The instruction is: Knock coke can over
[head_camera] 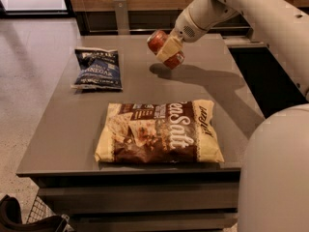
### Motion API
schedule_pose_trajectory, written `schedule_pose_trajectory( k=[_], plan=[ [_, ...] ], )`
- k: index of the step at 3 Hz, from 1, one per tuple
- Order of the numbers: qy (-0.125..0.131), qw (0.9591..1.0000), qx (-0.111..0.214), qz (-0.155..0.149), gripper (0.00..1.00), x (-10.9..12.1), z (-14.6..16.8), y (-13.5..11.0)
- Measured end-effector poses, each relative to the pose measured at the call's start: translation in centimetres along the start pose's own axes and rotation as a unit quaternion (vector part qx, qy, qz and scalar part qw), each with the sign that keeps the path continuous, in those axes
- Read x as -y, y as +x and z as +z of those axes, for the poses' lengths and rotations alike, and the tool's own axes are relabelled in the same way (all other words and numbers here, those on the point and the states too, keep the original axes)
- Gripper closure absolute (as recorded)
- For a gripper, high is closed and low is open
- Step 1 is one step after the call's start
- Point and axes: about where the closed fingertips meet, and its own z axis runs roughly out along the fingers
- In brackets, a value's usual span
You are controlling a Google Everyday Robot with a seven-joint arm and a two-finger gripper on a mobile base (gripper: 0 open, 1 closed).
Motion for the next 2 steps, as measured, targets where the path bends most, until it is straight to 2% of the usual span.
schedule_pose_trajectory(
  k=[1,2],
  plan=[
    [0.002,0.998,-0.061,-0.013,1.0,-0.5,1.3,1.3],
    [-0.011,0.9947,-0.1,-0.018,1.0,-1.0,2.7,2.4]
  ],
)
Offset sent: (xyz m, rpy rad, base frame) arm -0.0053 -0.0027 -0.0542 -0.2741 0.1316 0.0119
